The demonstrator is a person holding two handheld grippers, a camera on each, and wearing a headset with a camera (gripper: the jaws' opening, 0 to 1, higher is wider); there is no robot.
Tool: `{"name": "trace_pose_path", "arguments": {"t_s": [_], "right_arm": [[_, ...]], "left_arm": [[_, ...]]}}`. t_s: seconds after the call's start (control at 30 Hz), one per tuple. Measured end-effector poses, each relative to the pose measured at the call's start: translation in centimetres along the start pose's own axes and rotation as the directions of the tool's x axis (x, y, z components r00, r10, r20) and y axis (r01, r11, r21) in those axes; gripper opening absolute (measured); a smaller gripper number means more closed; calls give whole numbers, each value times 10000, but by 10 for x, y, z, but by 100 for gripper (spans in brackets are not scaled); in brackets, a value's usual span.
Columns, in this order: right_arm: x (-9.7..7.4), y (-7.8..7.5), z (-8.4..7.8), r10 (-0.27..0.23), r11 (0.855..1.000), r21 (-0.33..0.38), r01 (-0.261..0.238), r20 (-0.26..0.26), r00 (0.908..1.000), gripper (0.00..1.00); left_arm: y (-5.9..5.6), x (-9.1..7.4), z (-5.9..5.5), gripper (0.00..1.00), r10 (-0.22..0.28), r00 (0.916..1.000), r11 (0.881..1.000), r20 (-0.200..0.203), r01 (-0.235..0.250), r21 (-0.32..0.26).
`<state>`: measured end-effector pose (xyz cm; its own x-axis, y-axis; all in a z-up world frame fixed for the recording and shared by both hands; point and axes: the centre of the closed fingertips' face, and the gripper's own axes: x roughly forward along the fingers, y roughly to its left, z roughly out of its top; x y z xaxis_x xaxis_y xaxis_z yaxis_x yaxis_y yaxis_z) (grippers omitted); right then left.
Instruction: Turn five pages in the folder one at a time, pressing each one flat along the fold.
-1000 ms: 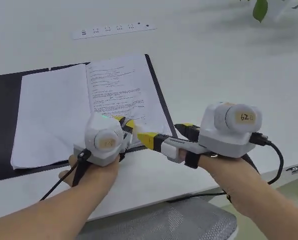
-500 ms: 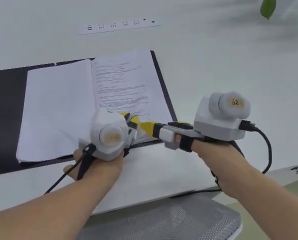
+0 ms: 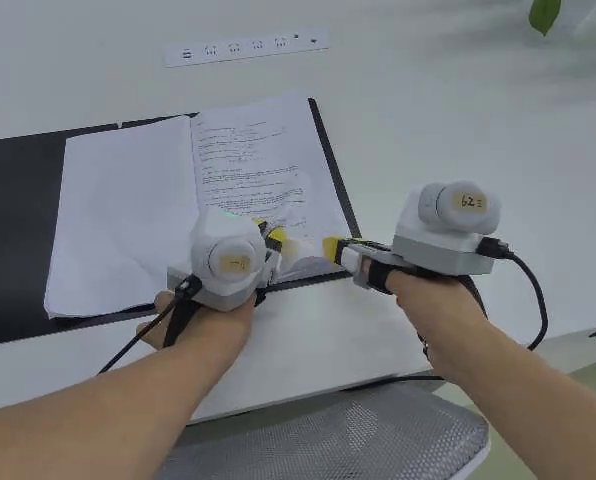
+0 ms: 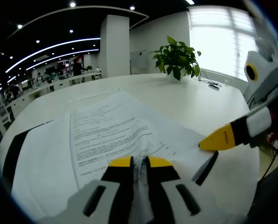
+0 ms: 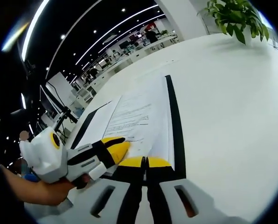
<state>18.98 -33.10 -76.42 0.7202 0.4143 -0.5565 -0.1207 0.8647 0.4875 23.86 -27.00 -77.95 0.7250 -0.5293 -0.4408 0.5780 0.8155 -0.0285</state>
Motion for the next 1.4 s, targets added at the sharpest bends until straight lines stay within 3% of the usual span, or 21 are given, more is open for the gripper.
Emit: {"name": "trace_pose_path", "arguments": {"t_s": [0.17, 0.27, 0.33, 0.37, 0.5, 0.77, 0.97, 1.23, 1.4], "right_arm": [[-3, 5, 4, 56, 10000, -54, -56, 96, 9999, 0], [-4, 8, 7, 46, 10000, -39, -46, 111, 9999, 0], [-6, 12, 10, 50, 10000, -3, -50, 155, 9999, 0], [-7, 14, 11, 70, 10000, 13, -70, 183, 9998, 0], [-12, 22, 16, 168, 9997, 182, -176, 470, 9988, 0], [-21, 48, 31, 467, 9985, 247, -495, 1008, 9938, 0], [-28, 86, 41, 952, 9949, 191, -988, 1384, 9858, 0], [-27, 132, 48, 1519, 9884, -248, -1499, 1485, 9772, 0], [-24, 159, 51, 1888, 9816, -558, -1825, 1432, 9715, 0]], "left_arm": [[1, 1, 0, 9, -33, 9998, 9993, -186, 26, -373], [2, 0, 3, 10, -164, 9988, 9954, -462, 120, -952], [2, -2, 3, 9, -332, 9971, 9804, -678, 193, -1959], [3, -4, 3, 9, -340, 9964, 9779, -772, 172, -2084], [9, -19, 6, 15, -261, 9974, 9867, -674, 149, -1616], [15, -58, 39, 20, -578, 9974, 9904, 433, 628, -1234], [24, -89, 60, 23, -650, 9903, 9939, 1228, 752, -809], [49, -127, 76, 22, -396, 9797, 9965, 1964, 533, -650], [76, -148, 83, 23, -11, 9720, 9970, 2351, 194, -754]]}}
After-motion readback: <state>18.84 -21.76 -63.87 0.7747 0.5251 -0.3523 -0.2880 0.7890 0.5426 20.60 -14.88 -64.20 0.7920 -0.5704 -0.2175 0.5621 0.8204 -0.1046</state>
